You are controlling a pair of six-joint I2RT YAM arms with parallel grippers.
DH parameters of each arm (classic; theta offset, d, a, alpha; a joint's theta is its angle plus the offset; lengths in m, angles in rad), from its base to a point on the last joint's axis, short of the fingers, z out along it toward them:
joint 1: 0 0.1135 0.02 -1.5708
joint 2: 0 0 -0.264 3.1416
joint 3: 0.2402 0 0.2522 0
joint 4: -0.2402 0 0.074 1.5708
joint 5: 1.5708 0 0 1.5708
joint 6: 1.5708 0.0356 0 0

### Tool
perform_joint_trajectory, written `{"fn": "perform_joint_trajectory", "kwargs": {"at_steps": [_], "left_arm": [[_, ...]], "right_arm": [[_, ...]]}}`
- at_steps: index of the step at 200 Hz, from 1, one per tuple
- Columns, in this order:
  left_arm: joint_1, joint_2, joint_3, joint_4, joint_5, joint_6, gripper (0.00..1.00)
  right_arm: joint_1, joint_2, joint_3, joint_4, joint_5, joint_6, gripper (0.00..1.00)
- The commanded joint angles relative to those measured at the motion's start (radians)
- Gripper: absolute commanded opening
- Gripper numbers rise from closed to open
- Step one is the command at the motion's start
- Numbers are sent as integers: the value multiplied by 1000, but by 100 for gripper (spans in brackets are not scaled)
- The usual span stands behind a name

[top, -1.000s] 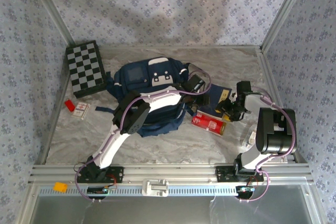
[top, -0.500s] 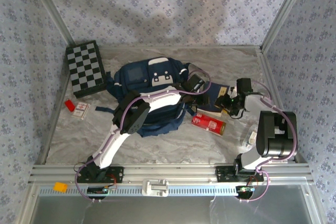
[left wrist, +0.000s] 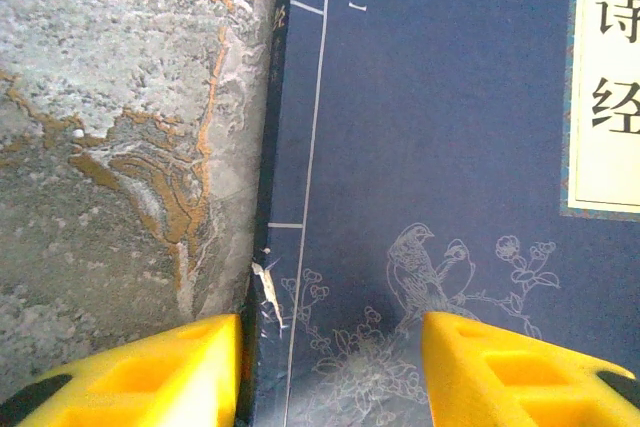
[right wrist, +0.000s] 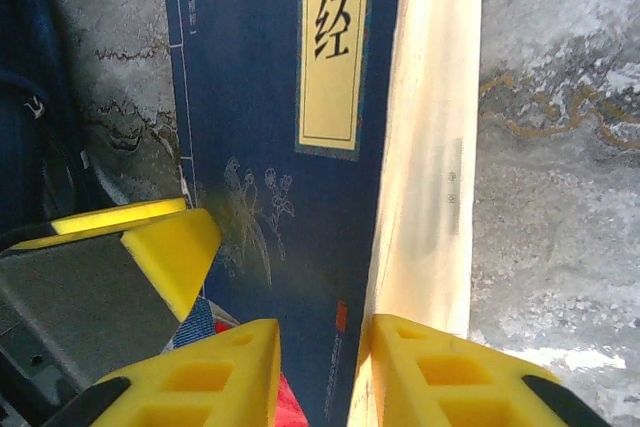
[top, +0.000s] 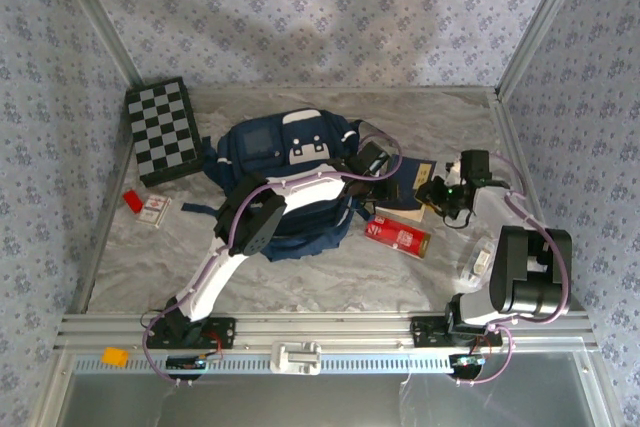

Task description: Pack the student bag

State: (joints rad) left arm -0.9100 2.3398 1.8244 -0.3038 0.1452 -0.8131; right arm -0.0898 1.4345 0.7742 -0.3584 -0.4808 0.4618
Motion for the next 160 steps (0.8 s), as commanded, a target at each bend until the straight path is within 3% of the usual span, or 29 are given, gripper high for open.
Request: {"fn": "perform_joint_trajectory", "kwargs": {"at_steps": [1,33,90,160], "left_arm": [[-3,2,-13,-12,-2,-7,49],[-2,1,-12,-12,3,-9,49],[-1,-22,4,-23,-3,6,52],[44,-226,-95,19,56,-18,68]], "right_arm": [[-3,29,-15,23,-59,-11,28],[-3,32,-19,40,-58,1,22],[-33,-13,-30,43,-62,43,0],[-24,-184,9,23,-95,100,0]]}}
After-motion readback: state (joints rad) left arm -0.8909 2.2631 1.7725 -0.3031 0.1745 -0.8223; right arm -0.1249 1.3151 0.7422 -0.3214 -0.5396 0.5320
